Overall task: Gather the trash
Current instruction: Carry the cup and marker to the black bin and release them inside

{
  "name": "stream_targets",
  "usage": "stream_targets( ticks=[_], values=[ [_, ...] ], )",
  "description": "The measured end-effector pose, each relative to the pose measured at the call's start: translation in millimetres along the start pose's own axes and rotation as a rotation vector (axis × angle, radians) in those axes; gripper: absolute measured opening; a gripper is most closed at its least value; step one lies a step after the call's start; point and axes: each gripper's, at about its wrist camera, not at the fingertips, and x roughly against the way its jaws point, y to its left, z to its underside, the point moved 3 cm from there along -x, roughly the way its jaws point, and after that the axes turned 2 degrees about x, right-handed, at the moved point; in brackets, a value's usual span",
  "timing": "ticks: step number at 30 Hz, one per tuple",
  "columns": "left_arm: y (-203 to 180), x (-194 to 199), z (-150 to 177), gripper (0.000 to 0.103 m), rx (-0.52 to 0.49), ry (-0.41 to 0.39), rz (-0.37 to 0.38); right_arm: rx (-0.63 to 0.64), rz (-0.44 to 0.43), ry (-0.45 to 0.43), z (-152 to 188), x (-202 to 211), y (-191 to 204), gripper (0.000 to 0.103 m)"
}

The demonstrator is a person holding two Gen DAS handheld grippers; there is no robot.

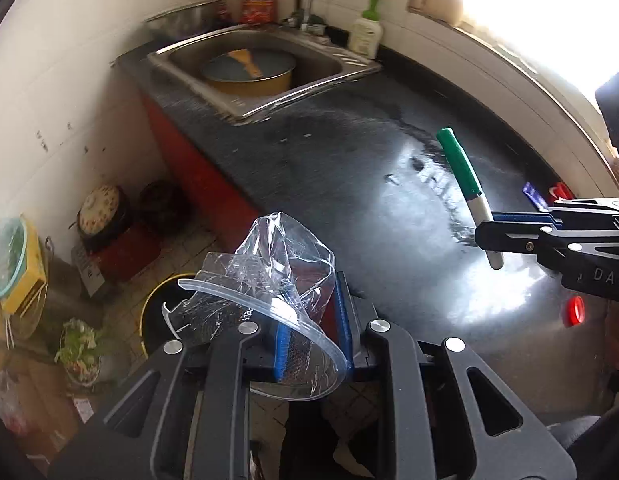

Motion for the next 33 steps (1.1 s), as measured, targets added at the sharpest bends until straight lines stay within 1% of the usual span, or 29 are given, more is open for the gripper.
stream_targets(
  ticks=[4, 7, 9, 13, 15, 19, 20, 21, 22, 23, 24, 29, 33],
  values=[
    [58, -8, 22, 0.020, 0.098, 0.020, -0.041, 0.074, -0.085, 0.070, -28, -53, 51, 0.013],
    [95, -22, 36, 0.020, 0.163, 0.036, -0.035, 0.106, -0.131, 0.126, -43, -93, 86, 0.013],
    [118, -34, 43, 0.020, 0.202, 0.042, -0.014, 0.118, -0.153, 0.168, -51, -124, 107, 0.013],
    [161, -68, 58, 0.020, 0.258, 0.071, -0.015, 0.142, -0.161, 0.230, -61, -173, 133, 0.013],
    [175, -79, 63, 0.020, 0.286, 0.081, 0.002, 0.156, -0.156, 0.262, -66, -196, 141, 0.013],
    [194, -99, 65, 0.022, 0.311, 0.095, 0.010, 0.188, -0.138, 0.302, -73, -228, 155, 0.013],
    [196, -102, 67, 0.034, 0.316, 0.100, 0.014, 0.192, -0.136, 0.306, -74, -233, 156, 0.013],
    [200, -105, 68, 0.065, 0.319, 0.104, 0.015, 0.197, -0.134, 0.321, -75, -240, 157, 0.015],
    [203, -107, 70, 0.077, 0.321, 0.101, 0.006, 0.200, -0.114, 0.336, -76, -247, 159, 0.036],
    [205, -108, 70, 0.080, 0.320, 0.085, -0.001, 0.197, -0.106, 0.338, -78, -254, 159, 0.048],
    [206, -109, 71, 0.080, 0.314, 0.084, -0.007, 0.192, -0.108, 0.322, -79, -252, 159, 0.068],
    [211, -113, 78, 0.080, 0.332, 0.096, -0.005, 0.189, -0.108, 0.320, -80, -251, 150, 0.069],
    [208, -108, 80, 0.080, 0.314, 0.098, -0.009, 0.180, -0.099, 0.312, -76, -241, 146, 0.069]
  ],
)
